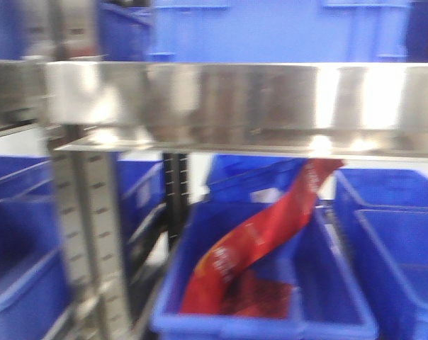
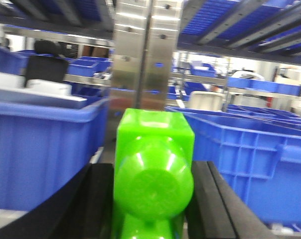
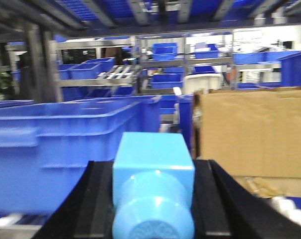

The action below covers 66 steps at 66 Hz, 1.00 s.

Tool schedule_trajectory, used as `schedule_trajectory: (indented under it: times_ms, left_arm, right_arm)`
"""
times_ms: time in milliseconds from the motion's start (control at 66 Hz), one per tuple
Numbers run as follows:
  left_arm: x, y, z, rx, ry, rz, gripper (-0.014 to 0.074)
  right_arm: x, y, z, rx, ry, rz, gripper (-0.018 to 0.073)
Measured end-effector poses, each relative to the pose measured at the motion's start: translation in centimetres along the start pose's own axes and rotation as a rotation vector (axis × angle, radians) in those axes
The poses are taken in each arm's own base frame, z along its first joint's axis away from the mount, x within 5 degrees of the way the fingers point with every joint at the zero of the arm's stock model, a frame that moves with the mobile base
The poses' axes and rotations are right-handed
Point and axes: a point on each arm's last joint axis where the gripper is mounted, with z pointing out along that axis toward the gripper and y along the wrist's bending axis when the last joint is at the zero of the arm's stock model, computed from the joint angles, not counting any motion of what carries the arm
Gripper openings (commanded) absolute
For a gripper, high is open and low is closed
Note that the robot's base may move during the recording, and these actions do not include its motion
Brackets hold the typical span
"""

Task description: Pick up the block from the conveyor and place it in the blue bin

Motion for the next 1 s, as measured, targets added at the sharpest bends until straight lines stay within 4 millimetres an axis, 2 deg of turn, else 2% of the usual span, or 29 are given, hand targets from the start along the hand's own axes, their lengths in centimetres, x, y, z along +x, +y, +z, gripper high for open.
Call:
schedule_trajectory:
  times_ms: [1001]
  left_arm:
    - [0.00, 0.00, 0.00, 0.000, 0.000, 0.000, -0.0111]
  right_arm:
    - [0.00, 0.00, 0.00, 0.000, 0.000, 0.000, -0.0162]
